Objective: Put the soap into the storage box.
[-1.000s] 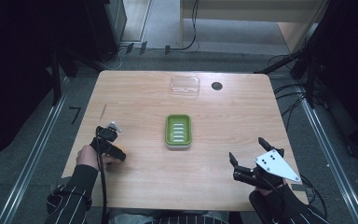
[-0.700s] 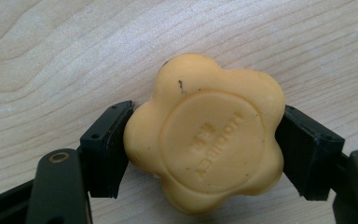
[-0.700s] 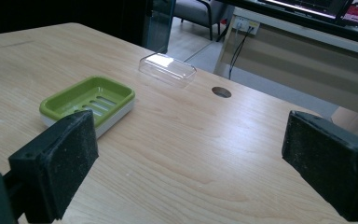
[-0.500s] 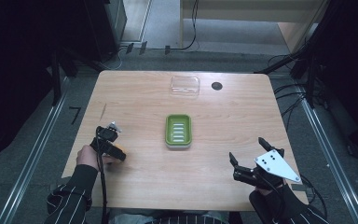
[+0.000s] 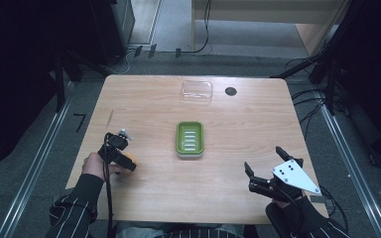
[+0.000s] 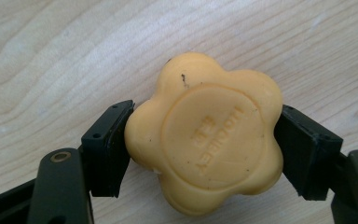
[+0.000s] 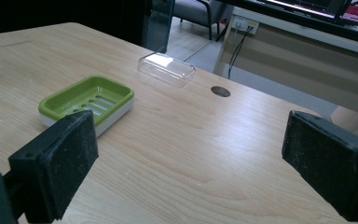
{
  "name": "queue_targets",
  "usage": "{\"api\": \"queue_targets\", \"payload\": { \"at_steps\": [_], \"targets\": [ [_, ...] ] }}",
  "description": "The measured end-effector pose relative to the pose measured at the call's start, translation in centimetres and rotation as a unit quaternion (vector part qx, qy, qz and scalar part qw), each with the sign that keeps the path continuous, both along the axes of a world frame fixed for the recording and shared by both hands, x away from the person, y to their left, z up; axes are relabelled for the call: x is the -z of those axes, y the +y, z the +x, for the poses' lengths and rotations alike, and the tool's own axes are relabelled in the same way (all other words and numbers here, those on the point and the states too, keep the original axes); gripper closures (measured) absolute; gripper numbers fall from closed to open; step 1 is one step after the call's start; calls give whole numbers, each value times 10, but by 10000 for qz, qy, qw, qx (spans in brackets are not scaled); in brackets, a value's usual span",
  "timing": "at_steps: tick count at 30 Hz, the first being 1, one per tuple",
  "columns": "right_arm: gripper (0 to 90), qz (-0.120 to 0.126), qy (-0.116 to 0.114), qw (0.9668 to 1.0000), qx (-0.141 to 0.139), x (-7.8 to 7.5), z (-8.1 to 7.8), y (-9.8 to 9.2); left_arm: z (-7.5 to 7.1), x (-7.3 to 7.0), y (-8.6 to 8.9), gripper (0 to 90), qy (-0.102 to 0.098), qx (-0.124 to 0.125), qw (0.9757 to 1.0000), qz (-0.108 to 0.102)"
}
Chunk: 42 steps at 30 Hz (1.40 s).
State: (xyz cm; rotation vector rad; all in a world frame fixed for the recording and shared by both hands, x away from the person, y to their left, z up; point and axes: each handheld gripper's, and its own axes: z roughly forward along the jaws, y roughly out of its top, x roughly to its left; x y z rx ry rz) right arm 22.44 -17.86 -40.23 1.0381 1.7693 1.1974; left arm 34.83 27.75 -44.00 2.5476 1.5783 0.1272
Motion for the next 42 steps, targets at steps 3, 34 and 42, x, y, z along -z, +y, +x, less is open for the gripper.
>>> {"api": "queue_targets", "payload": {
  "at_steps": [3, 34, 42],
  "targets": [
    [40, -10, -4, 10000, 13, 0, -1, -1, 1, -3, -2, 271, -36, 49, 10000, -37],
    [39, -36, 40, 9991, 426, 1, -18, -19, 25, -23, -43, 273, -287, 734, 9967, -181],
    [40, -39, 49, 9985, 538, 2, -24, -24, 32, -30, -55, 273, -360, 918, 9949, -228]
  ]
}}
